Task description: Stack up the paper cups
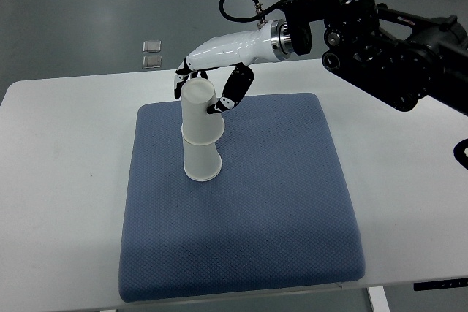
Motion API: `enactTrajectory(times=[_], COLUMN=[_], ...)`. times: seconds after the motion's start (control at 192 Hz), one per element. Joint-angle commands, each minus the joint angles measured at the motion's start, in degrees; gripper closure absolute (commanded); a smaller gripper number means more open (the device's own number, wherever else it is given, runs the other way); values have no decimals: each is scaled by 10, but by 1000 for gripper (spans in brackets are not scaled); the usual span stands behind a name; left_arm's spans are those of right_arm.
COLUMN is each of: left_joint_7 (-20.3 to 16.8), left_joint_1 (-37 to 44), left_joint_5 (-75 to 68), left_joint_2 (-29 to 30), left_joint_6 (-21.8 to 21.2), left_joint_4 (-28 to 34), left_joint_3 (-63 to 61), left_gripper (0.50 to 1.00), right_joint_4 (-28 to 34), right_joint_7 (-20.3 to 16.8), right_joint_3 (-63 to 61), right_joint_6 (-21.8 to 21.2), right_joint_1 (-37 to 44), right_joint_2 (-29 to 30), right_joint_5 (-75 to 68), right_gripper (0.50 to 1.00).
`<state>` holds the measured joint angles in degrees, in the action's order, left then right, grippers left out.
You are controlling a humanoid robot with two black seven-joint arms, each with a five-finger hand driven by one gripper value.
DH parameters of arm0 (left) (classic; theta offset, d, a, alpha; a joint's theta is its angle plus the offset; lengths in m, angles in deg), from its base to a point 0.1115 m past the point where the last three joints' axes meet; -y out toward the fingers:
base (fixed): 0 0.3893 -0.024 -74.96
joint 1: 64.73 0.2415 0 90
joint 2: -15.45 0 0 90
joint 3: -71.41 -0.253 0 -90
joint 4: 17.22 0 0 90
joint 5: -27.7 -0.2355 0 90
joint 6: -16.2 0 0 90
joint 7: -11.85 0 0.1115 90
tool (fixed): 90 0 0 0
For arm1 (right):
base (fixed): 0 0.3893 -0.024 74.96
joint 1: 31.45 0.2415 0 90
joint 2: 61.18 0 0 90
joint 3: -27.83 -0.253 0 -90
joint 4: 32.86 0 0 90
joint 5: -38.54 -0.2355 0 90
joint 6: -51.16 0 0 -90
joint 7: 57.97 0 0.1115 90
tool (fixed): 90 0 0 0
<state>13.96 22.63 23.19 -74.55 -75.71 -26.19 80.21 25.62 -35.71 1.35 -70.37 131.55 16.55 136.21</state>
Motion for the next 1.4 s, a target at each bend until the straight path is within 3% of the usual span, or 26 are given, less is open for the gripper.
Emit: enactTrajectory(times=[0.0,0.835,0.908,0.997,1.133,1.394], left_joint_7=[0,0,0,0,0,0], left_joint_1=[0,0,0,0,0,0], left_joint_5=[0,-1,0,0,0,-1], left_joint_2=[0,0,0,0,0,0], left_joint_6=[0,0,1,0,0,1], left_joint_4=[0,0,0,0,0,0], left_joint_3=[0,0,0,0,0,0], left_gripper=[500,500,500,500,500,500], right_joint_4=[2,0,0,0,0,0], right_joint_7=[1,-19,-20,-19,-19,-19], right_joint_3=[-2,3,3,3,3,2], right_joint_6=[-1,2,7,9,11,11], right_joint_1=[0,-3,-5,-6,-8,-19], right_joint_2=[3,28,29,28,28,23], right_joint_5=[-3,5,4,4,3,2], right_gripper=[906,897,857,716,601,583])
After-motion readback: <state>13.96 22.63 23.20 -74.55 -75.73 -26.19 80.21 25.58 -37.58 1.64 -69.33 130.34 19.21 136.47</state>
